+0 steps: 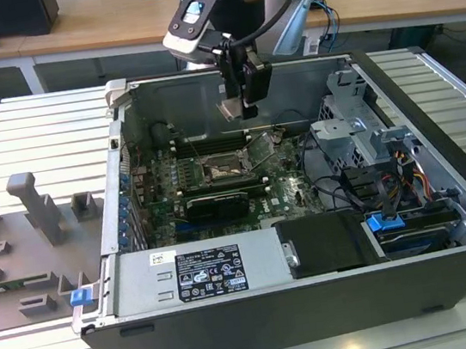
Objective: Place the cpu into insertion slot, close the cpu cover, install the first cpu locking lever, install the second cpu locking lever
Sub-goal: 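Place the cpu into insertion slot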
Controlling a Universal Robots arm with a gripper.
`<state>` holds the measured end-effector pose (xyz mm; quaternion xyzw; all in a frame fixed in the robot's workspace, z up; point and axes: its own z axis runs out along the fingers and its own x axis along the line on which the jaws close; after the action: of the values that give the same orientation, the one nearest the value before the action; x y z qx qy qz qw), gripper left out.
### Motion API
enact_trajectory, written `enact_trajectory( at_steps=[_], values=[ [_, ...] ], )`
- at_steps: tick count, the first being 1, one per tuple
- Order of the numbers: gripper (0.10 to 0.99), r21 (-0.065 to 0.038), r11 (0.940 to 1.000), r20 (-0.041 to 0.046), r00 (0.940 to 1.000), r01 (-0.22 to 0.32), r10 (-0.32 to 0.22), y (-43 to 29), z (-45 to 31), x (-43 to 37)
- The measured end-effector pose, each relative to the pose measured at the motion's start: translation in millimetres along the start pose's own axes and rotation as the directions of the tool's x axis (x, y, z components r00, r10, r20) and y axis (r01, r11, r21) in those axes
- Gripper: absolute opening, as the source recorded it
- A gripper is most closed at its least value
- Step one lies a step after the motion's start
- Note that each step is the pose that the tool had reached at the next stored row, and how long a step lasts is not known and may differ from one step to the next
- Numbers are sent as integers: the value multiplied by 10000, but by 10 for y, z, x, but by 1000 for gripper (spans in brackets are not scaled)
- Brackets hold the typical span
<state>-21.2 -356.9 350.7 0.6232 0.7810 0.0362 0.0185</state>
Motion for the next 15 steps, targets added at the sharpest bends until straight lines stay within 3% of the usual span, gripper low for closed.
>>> enact_trajectory(
  at_steps=[10,15],
  values=[
    [541,117,9996,-7,9997,-238,238,-11,149,4],
    [541,143,9954,49,9955,-943,943,-14,200,3]
  ],
)
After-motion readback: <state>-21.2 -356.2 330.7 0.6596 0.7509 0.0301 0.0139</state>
